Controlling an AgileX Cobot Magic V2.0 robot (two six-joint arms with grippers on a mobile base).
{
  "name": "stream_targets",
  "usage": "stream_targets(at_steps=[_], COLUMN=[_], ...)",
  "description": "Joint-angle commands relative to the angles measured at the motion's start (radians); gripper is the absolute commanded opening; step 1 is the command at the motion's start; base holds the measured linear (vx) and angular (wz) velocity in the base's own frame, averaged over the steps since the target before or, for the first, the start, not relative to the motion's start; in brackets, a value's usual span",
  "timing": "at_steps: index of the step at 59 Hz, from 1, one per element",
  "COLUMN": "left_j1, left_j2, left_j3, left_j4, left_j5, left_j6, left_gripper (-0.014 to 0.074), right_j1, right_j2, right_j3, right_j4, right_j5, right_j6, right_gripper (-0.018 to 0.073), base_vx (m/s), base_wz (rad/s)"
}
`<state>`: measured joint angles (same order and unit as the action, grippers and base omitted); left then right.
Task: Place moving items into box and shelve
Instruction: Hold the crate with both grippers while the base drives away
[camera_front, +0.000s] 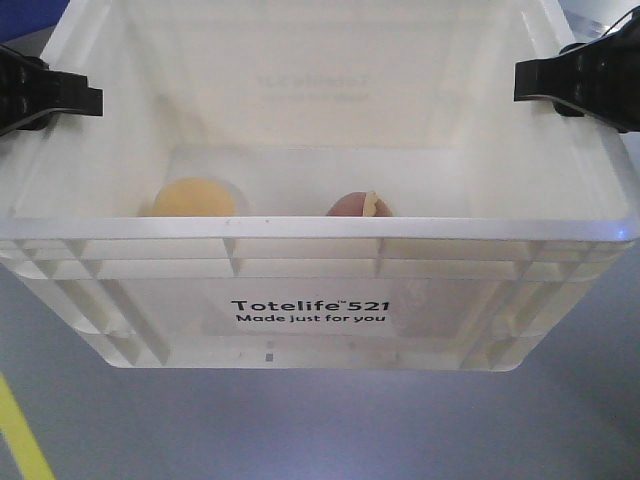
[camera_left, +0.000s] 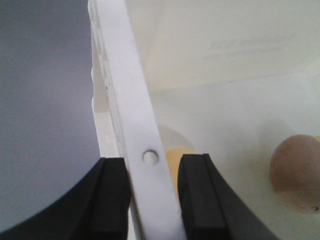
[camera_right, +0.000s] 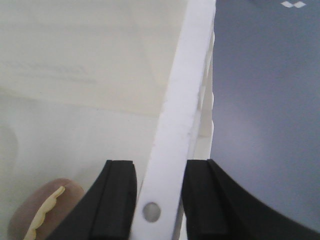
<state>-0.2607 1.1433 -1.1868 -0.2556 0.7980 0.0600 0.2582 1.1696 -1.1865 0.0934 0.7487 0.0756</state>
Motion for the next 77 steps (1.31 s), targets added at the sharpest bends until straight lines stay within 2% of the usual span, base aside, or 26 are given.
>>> stream_targets(at_steps=[1,36,77], left_j1=[-0.010,-0.010,-0.010], left_j2=[-0.043,-0.043,-0.043], left_j3=[-0.045,-0.045,-0.045], left_j4=[-0.064,-0.064,-0.064], left_j5=[-0.151,-0.151,-0.151], left_j6=[0.031,0.031,0.031], left_gripper=[-0.0006,-0.0006,-0.0006], right_j1=[-0.005,-0.005,-0.005], right_j2=[-0.026,-0.026,-0.026], right_j3=[-0.046,-0.046,-0.046], right_j4=[-0.002,-0.002,-0.002], right_j5=[-0.125,-0.126,-0.126], right_j6=[0.015,0.015,0.015], right_gripper=[-0.0009,-0.0009,-0.0009], base_vx=[-0.12,-0.08,0.09], base_wz=[0.86,0.72,0.33])
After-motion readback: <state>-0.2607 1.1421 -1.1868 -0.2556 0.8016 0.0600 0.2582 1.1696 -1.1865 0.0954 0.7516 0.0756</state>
